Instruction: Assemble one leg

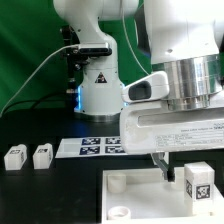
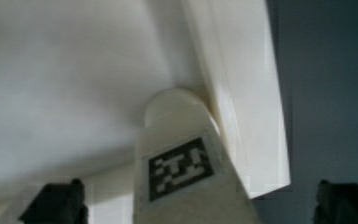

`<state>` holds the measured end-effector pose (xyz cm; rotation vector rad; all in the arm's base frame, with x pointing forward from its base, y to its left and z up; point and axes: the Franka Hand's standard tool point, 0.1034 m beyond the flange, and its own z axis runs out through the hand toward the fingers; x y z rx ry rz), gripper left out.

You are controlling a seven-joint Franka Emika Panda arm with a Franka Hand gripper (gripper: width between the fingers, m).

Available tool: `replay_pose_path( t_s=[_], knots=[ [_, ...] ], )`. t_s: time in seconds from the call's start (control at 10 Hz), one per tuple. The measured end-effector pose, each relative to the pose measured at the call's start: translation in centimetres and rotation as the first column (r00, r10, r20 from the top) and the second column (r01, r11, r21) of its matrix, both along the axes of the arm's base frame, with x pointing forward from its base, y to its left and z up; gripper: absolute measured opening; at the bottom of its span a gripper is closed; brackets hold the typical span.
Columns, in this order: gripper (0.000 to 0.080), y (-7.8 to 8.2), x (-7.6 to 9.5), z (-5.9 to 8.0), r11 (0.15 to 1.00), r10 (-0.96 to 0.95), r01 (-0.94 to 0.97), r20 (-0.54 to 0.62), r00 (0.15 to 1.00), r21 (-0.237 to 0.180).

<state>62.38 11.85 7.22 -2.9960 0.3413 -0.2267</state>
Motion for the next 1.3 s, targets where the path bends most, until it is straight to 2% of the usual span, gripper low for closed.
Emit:
replay_pose_path(
  t_s=[0.1, 0.2, 0.4, 0.7, 0.8, 0.9, 1.0, 1.1, 1.3],
  knots=[
    [0.0649, -0.3, -0.3, 0.2, 0.999, 0.032, -0.031, -0.061, 0.998, 0.018],
    [0.0649, -0.5, 0.2, 0.8, 0.992, 0.125, -0.124, -0.095, 0.988, 0.018],
    [0.0649, -0.1, 0.4, 0.3, 0.948, 0.317, -0.319, -0.077, 0.945, -0.015],
    [0.0649, 0.2, 0.1, -0.4, 0.962, 0.271, -0.273, -0.092, 0.958, -0.016],
    [0.0547, 0.2, 0.1, -0.4, 0.967, 0.251, -0.253, -0.094, 0.964, -0.014],
    [0.0411, 0.2, 0.1, -0.4, 0.979, 0.204, -0.206, -0.098, 0.974, -0.011],
    [0.0411, 0.2, 0.1, -0.4, 0.996, 0.092, -0.092, -0.109, 0.990, -0.002],
    [0.0295, 0.2, 0.1, -0.4, 1.000, -0.026, 0.027, -0.121, 0.992, 0.005],
    [0.0295, 0.2, 0.1, -0.4, 0.986, -0.164, 0.166, -0.136, 0.977, 0.010]
  ],
)
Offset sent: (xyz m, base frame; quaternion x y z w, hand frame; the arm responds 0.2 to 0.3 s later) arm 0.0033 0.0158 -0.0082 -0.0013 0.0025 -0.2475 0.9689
